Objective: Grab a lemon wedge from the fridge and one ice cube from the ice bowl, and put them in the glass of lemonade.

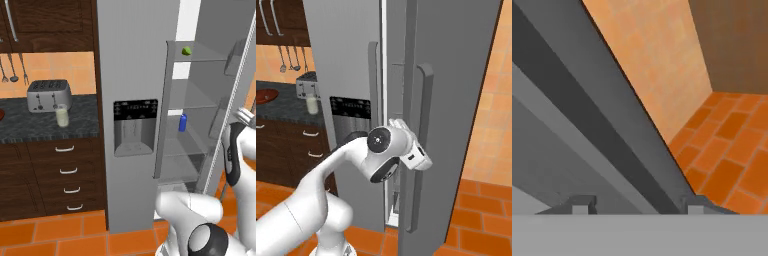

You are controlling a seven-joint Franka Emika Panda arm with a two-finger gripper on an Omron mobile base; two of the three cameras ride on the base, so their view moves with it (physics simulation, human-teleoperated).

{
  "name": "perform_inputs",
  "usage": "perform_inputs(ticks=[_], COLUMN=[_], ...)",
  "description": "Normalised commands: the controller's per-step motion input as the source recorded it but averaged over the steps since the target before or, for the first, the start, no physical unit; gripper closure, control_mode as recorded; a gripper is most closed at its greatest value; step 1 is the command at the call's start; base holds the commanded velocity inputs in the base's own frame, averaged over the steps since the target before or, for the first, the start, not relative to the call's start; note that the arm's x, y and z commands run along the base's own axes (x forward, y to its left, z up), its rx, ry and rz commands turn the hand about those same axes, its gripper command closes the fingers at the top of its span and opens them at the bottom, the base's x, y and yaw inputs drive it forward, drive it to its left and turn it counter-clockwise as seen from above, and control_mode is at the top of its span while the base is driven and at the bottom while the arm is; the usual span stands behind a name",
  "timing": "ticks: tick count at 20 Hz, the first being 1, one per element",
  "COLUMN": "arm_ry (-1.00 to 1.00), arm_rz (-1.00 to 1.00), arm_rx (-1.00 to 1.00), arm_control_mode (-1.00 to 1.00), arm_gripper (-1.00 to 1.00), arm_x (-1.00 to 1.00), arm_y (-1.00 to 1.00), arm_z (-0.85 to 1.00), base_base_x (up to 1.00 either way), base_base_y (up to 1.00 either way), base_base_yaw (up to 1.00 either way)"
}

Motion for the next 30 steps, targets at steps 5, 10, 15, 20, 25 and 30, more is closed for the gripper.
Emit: perform_inputs(ticks=[5, 10, 15, 20, 25, 30], arm_ry=[-0.21, 0.0, 0.27, 0.46, 0.56, 0.14], arm_rz=[0.03, 0.02, 0.08, 0.09, 0.11, 0.11], arm_rx=[0.0, -0.07, -0.19, -0.31, -0.5, -0.39], arm_control_mode=[-1.0, -1.0, -1.0, -1.0, -1.0, -1.0], arm_gripper=[-1.0, -1.0, -1.0, -1.0, -1.0, -1.0], arm_x=[-0.8, -0.68, -0.25, 0.0, 0.46, 0.37], arm_y=[0.3, 0.37, 0.67, 0.8, 0.45, 0.11], arm_z=[1.0, 1.0, 1.0, 0.93, 0.09, -0.81], base_base_x=[0.0, 0.0, 0.0, 0.0, 0.0, 0.0], base_base_y=[0.0, 0.0, 0.0, 0.0, 0.0, 0.0], base_base_yaw=[0.0, 0.0, 0.0, 0.0, 0.0, 0.0])
